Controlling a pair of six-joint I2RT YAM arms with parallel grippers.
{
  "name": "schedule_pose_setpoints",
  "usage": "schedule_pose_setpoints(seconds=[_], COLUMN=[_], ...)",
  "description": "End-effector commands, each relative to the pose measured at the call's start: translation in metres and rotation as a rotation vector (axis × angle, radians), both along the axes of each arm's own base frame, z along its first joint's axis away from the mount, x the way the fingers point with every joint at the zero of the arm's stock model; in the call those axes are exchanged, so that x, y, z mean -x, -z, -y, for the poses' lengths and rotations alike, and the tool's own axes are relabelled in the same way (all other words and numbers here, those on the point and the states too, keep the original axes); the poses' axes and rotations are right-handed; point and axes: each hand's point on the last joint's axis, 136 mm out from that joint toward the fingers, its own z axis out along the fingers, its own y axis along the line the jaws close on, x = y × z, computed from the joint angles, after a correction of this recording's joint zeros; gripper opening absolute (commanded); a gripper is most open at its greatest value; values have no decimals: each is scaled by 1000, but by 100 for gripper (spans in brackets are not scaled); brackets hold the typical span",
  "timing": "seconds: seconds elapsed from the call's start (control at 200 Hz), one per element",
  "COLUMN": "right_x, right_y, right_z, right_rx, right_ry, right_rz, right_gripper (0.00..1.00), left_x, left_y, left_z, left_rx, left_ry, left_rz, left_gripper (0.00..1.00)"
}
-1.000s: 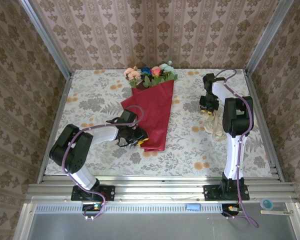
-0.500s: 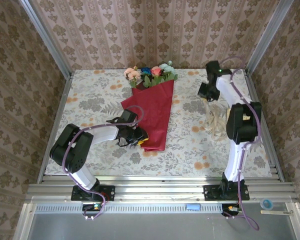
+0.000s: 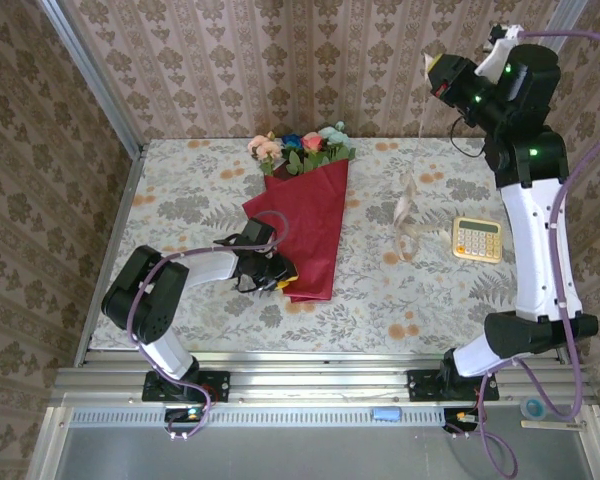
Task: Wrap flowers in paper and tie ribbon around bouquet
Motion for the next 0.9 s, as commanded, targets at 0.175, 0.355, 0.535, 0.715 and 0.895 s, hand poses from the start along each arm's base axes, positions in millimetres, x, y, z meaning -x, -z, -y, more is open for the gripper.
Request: schedule_pose_setpoints(seconds=[0.175, 0.355, 0.535, 0.715, 0.895], right_x=[19, 6, 12, 25, 17], right_y=[3, 60, 149, 200, 208], right_z=[-149, -247, -350, -372, -329], right_rx=[-81, -112, -36, 87, 184], right_ry=[-386, -537, -714, -787, -678], right_rz=[-5, -148, -372, -551, -575], right_gripper=[0, 0, 5, 50, 56], left_x=[-1, -4, -8, -8, -8], left_y=[14, 12, 7, 6, 8], left_z=[-5, -6, -6, -7, -6], left_rx=[-23, -15, -10, -6, -2], left_ry=[-3, -14, -19, -24, -26], left_rz=[5, 48, 119, 147, 138], left_gripper=[28, 27, 27, 27, 27])
